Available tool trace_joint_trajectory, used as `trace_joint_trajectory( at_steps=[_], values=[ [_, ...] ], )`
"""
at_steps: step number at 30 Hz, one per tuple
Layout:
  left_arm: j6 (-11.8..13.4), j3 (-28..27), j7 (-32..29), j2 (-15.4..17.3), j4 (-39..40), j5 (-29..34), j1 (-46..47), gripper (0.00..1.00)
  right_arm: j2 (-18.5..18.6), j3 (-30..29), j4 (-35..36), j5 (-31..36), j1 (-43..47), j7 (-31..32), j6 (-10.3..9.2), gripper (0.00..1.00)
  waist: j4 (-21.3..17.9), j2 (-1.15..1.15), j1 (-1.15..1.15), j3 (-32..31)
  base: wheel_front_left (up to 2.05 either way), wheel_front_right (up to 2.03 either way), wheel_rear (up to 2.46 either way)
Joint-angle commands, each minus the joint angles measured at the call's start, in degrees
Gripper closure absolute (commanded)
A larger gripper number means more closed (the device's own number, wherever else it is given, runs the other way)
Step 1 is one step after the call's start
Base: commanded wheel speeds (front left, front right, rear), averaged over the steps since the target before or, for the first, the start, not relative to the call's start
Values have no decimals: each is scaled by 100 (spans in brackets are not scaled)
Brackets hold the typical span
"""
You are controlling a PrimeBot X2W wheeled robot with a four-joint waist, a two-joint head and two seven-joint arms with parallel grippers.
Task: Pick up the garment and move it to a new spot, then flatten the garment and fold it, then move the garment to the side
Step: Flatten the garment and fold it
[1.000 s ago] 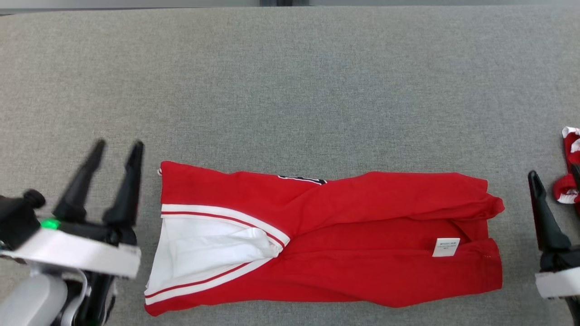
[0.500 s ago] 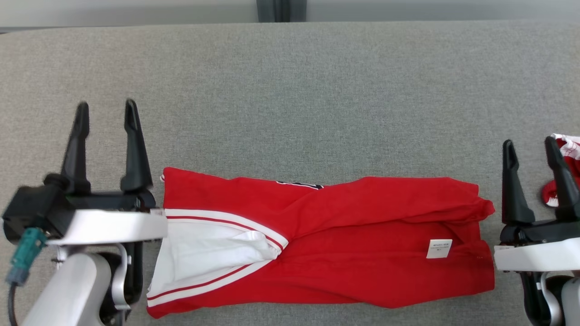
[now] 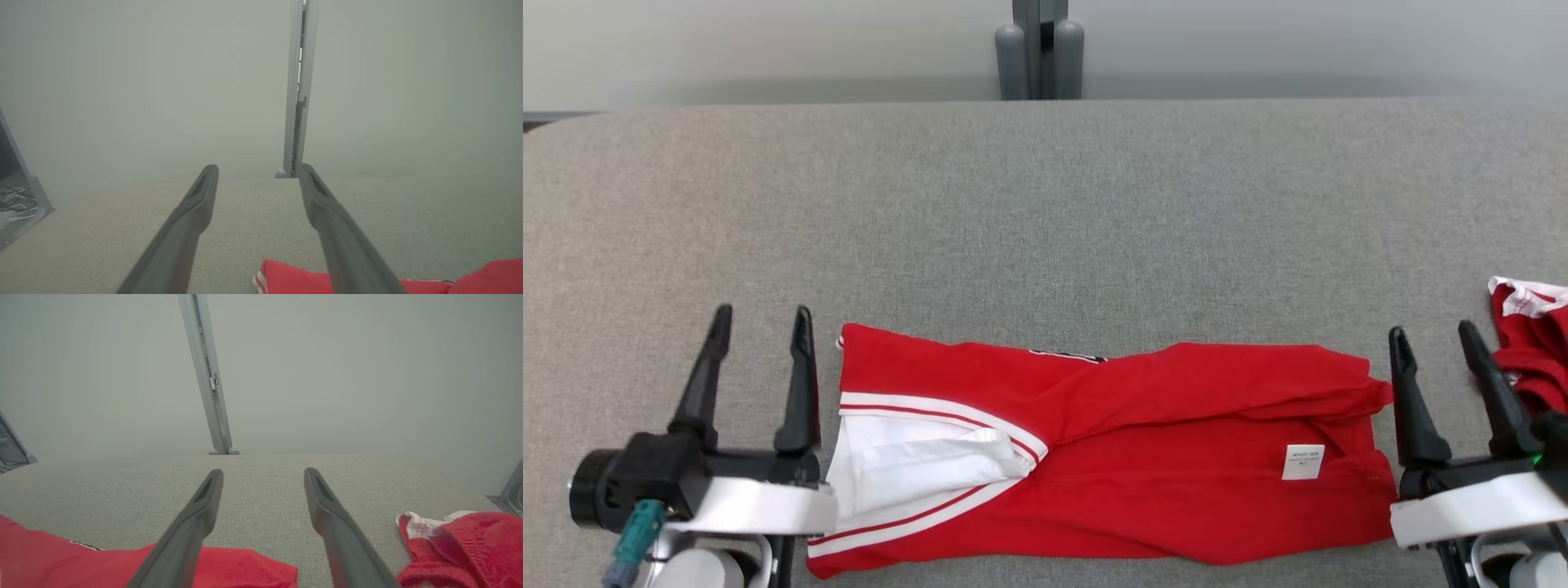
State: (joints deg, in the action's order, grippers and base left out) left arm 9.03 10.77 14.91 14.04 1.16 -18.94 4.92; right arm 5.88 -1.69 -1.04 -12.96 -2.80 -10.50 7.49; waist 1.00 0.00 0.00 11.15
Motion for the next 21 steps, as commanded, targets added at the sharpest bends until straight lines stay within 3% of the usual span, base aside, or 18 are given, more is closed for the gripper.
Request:
trace_joint_trajectory(
  at_steps=[1,21],
  values=[
    [-43,-30,18,1,-39,93,-63,0,30,-25,-3,52,84,41,2,0,4,0,0,-83,0,0,0],
    [-275,-320,17,-283,-273,427,-261,0,32,-121,169,-20,296,205,2,0,33,0,0,-175,0,0,0]
  ],
)
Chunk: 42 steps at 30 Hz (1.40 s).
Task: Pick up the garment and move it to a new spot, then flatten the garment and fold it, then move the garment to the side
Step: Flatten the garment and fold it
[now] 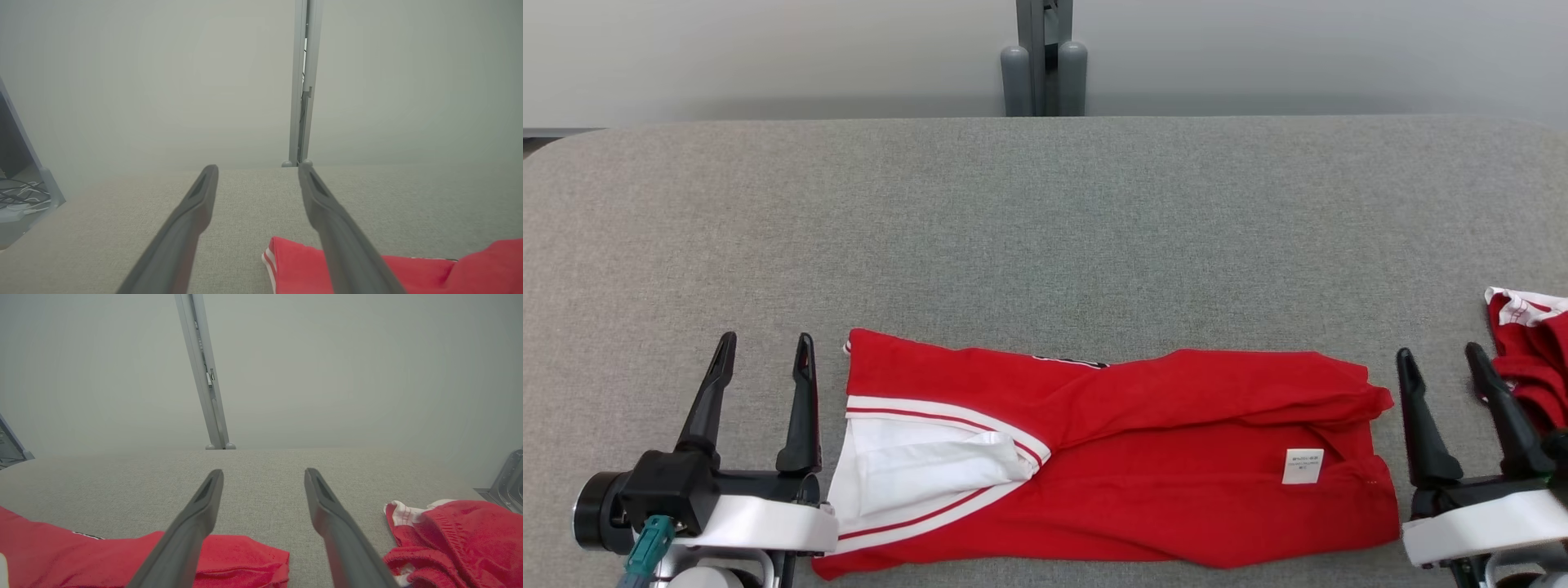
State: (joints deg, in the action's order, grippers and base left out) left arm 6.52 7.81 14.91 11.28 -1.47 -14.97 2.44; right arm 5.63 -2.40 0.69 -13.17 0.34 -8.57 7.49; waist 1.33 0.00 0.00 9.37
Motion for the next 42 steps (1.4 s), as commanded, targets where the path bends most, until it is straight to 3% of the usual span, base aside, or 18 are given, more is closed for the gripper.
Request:
trace_joint_trajectory(
  at_steps=[1,8,20,26,34,35,37,42],
  values=[
    [-32,-26,17,-21,-10,42,6,0,73,-100,-24,-6,-30,18,2,0,2,0,0,9,0,0,0],
    [-55,-59,17,-75,-33,127,122,0,196,-338,-713,-246,-336,49,3,0,-8,0,0,159,0,0,0],
    [-151,-68,17,-147,-82,234,308,0,-12,328,-2811,-827,-1097,-357,3,0,22,0,0,488,0,0,0],
    [-199,-61,18,-171,-117,264,371,0,-102,727,-3253,-1039,-974,-494,4,0,68,0,0,519,0,0,0],
    [-225,-113,18,-173,-67,298,407,0,-191,1207,-3055,-1217,-517,-590,10,0,-8,0,0,621,0,0,0],
    [-222,-120,18,-171,-60,304,408,0,-189,1204,-3003,-1238,-526,-601,9,27,-34,0,0,633,0,0,0],
    [-241,-106,18,-176,-70,316,426,0,-181,1197,-2941,-1289,-542,-614,9,100,-60,0,0,641,0,0,0],
    [-249,-108,18,-182,-74,356,466,0,-55,831,-2661,-1368,-656,-658,0,100,-98,0,0,632,0,0,0]
  ],
)
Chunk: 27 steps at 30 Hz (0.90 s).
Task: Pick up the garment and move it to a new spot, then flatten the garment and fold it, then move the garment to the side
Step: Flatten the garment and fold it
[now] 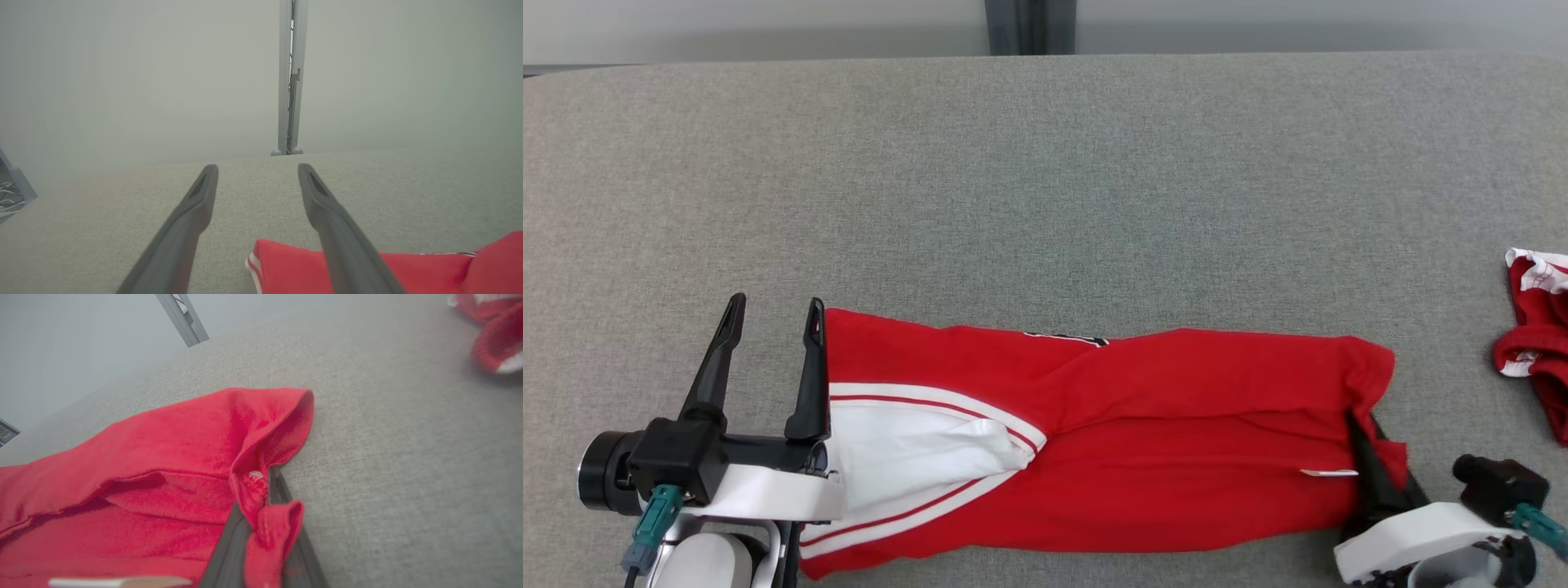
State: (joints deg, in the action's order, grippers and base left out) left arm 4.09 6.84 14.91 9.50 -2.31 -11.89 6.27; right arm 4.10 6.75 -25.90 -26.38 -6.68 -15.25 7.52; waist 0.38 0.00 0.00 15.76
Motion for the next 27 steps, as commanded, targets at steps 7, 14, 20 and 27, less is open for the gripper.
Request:
trace_joint_trajectory(
  at_steps=[7,14,20,27],
  values=[
    [-13,-42,18,-28,54,56,76,0,397,-835,425,83,-76,6,-2,100,-28,0,0,-27,0,0,0],
    [-31,-72,19,-77,66,72,113,0,473,-875,1277,435,-179,118,-1,100,2,0,0,-21,0,0,0],
    [-67,-18,19,-125,-26,93,88,0,91,149,2735,596,13,725,-1,100,98,0,0,-115,0,0,0],
    [-132,44,18,-161,-98,80,161,0,-85,1458,3135,383,-164,1040,-1,100,237,0,0,-120,0,0,0]
  ],
)
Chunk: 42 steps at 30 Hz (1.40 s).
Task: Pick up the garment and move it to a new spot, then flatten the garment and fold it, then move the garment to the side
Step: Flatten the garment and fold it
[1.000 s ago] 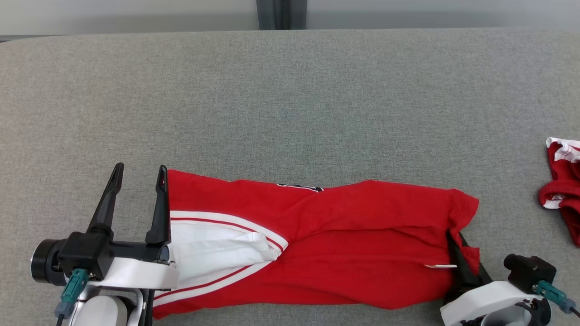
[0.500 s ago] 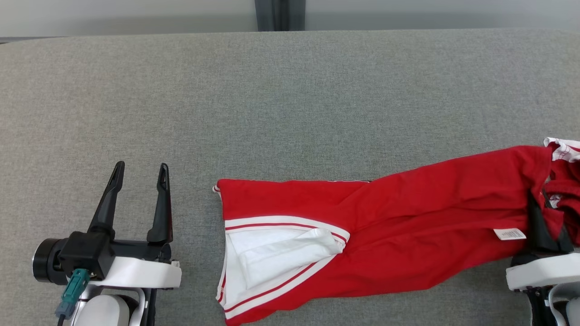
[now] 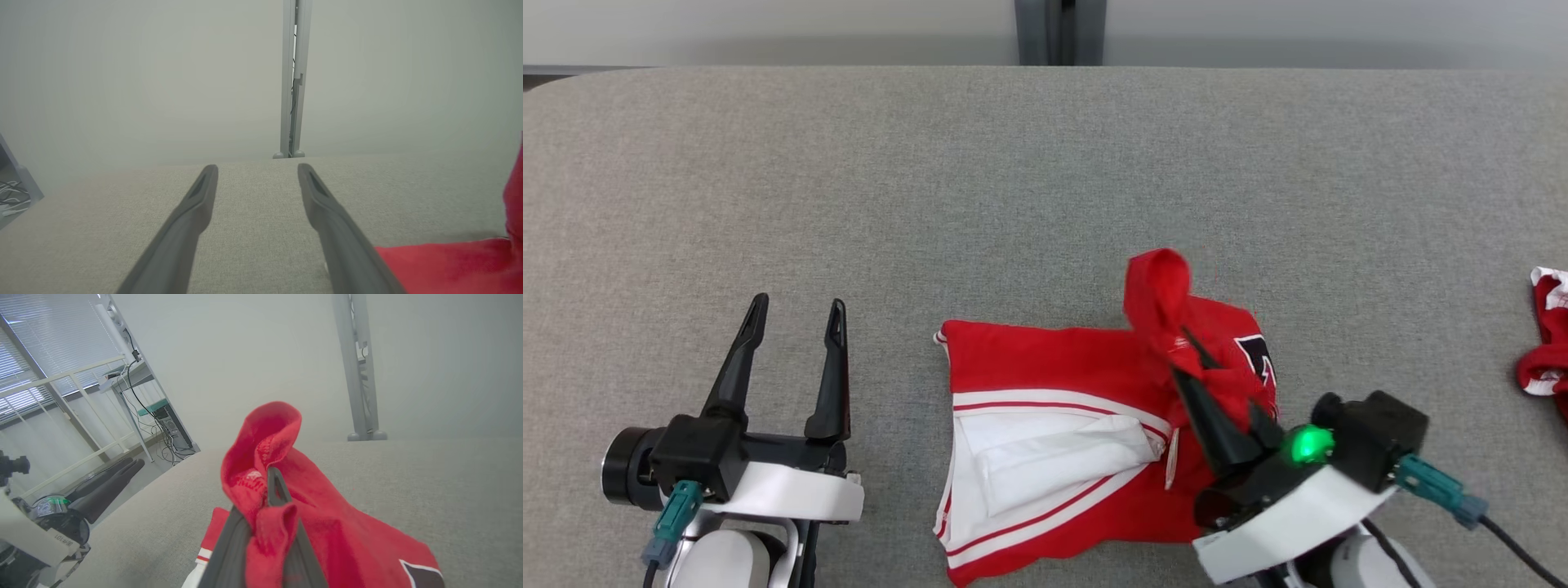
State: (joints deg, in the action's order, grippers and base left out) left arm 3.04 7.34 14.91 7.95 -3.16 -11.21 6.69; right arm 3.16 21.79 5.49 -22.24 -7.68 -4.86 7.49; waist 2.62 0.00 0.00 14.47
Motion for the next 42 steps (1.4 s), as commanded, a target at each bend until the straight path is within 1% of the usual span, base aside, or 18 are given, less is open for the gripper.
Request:
trace_joint_trajectory(
  at_steps=[1,5,10,15,19,20,21,22,26,28,31,34,36,37,38,39,42],
  values=[
    [-45,-2,18,-5,-30,5,118,0,1,120,-82,-87,-122,-1,3,100,35,0,0,14,0,0,0],
    [-105,62,18,12,-126,1,152,0,-13,879,-672,-346,-487,-44,4,100,154,0,0,71,0,0,0],
    [-176,124,18,18,-190,-11,255,0,-6,1716,-1513,-787,-1034,-330,3,100,280,0,0,171,0,0,0],
    [-201,183,18,3,-242,22,353,0,-11,2316,-2249,-1250,-1597,-706,4,100,334,0,0,288,0,0,0],
    [-227,226,18,-6,-274,39,411,0,-9,2741,-2660,-1565,-1959,-873,4,100,348,0,0,376,0,0,0],
    [-236,231,18,-2,-280,45,446,0,-12,2842,-2729,-1651,-2034,-906,4,73,347,0,0,398,0,0,0],
    [-229,231,18,-1,-280,49,469,0,-14,2938,-2791,-1722,-2103,-932,4,11,342,0,0,417,0,0,0],
    [-229,225,18,2,-285,49,479,0,-13,3044,-2836,-1777,-2162,-947,4,0,330,0,0,434,0,0,0],
    [-218,200,18,-1,-308,48,496,0,-11,3426,-2836,-1994,-2353,-997,4,0,262,0,0,473,0,0,0],
    [-213,196,18,-18,-320,49,516,0,-14,3574,-2676,-2046,-2439,-1018,4,0,193,0,0,473,0,0,0],
    [-190,164,18,-22,-318,49,504,0,-7,3447,-2384,-1935,-2481,-1040,4,0,105,0,0,450,0,0,0],
    [-175,123,18,-8,-301,49,468,0,-2,2947,-2031,-1661,-2297,-1038,3,0,2,0,0,414,0,0,0],
    [-169,105,19,7,-283,61,451,0,2,2419,-1769,-1435,-2090,-1041,3,0,-49,0,0,383,0,0,0],
    [-169,105,19,7,-283,61,451,0,2,2419,-1769,-1435,-2090,-1041,3,0,-49,0,0,383,0,0,0],
    [-150,71,18,29,-273,55,433,0,57,1814,-1457,-1195,-1880,-1042,3,0,-105,0,0,352,0,0,0],
    [-150,71,18,29,-273,55,433,0,57,1814,-1457,-1195,-1880,-1042,3,0,-105,0,0,352,0,0,0],
    [-122,19,18,64,-227,62,407,0,103,881,-1004,-849,-1459,-1026,4,0,-178,0,0,306,0,0,0]
  ],
)
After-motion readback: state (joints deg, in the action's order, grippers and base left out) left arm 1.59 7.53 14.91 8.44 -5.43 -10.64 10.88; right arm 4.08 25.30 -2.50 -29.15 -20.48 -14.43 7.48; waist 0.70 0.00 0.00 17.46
